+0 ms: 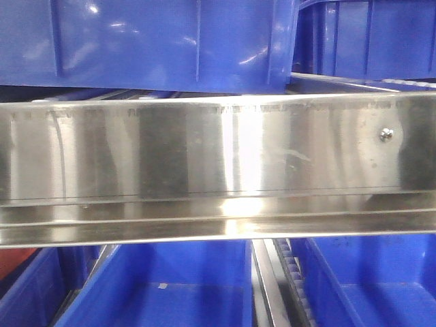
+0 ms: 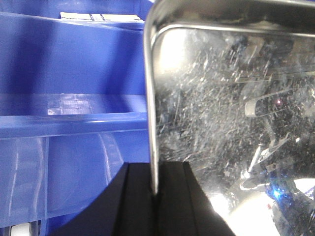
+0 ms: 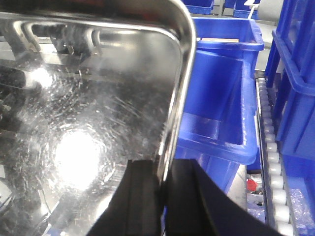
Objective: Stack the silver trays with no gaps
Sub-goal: 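Hold the silver tray with both grippers while the base backs away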
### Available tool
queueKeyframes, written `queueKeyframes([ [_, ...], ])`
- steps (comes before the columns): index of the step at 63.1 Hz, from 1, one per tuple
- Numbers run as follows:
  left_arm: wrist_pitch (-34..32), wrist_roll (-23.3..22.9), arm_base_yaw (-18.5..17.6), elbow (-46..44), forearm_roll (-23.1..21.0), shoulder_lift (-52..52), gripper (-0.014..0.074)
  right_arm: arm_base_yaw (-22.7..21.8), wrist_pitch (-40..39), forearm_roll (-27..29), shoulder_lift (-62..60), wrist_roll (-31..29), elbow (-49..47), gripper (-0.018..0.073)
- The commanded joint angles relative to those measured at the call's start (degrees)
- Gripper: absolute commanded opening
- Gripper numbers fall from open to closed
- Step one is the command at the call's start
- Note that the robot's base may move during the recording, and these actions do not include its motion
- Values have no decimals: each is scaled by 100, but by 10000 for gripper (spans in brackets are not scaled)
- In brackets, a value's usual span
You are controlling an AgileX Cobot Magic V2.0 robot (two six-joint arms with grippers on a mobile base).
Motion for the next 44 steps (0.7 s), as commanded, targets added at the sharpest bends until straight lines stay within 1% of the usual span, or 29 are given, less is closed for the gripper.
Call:
queueKeyframes([
  [1, -231, 4, -43, -99, -244, -73, -16, 43, -569, -44, -30, -135, -12, -83],
  [44, -231, 4, -43, -99, -244, -73, -16, 43, -569, -44, -30, -135, -12, -83],
])
